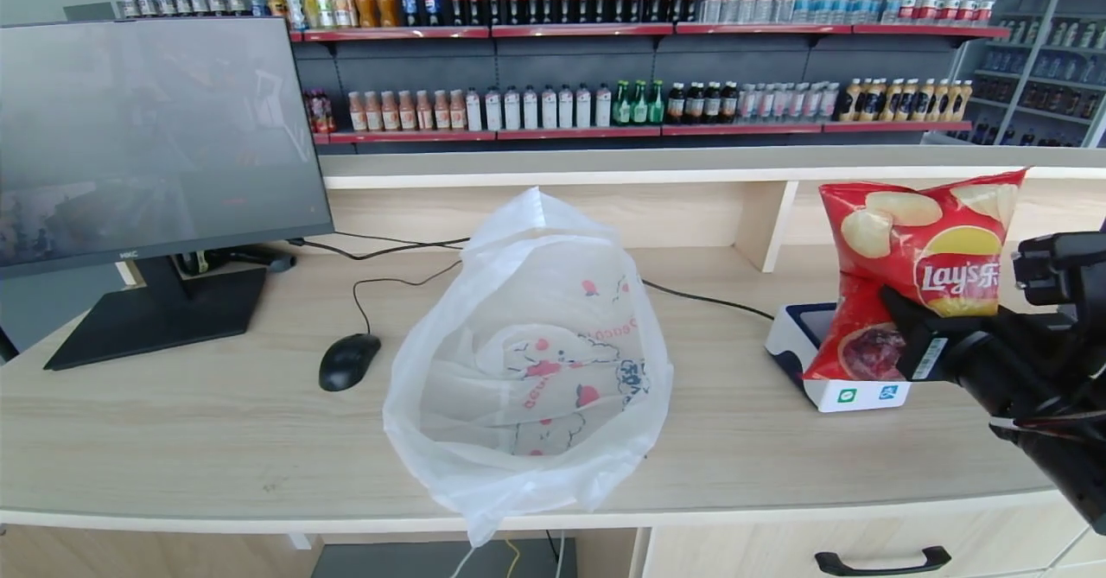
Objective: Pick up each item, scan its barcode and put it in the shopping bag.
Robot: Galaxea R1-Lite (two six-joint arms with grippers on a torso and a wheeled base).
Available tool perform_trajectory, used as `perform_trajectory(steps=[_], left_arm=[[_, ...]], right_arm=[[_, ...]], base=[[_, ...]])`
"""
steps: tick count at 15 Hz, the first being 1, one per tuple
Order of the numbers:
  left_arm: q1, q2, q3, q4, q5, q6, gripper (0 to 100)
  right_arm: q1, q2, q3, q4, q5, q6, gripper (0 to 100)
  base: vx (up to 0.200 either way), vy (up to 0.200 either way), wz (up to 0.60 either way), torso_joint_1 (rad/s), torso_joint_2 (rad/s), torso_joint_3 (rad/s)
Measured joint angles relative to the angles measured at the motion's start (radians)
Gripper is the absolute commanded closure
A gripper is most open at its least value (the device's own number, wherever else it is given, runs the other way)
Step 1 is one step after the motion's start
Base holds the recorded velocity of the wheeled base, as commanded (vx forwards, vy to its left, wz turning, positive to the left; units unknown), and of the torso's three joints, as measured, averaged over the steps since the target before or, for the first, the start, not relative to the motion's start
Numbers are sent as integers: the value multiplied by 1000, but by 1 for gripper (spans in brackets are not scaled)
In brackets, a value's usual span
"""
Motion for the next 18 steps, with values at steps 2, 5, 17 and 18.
perform_trajectory(steps=[2, 5, 17, 18], left_arm=[[0, 0, 0, 0, 0, 0, 0], [0, 0, 0, 0, 0, 0, 0], [0, 0, 0, 0, 0, 0, 0], [0, 0, 0, 0, 0, 0, 0]], right_arm=[[-1, 17, -37, 31, -6, -35, 100], [-2, 27, -63, 80, -39, -62, 100], [-28, 7, -69, 188, -30, -40, 100], [-28, 6, -64, 187, -31, -28, 100]], base=[[0, 0, 0, 0, 0, 0], [0, 0, 0, 0, 0, 0], [0, 0, 0, 0, 0, 0], [0, 0, 0, 0, 0, 0]])
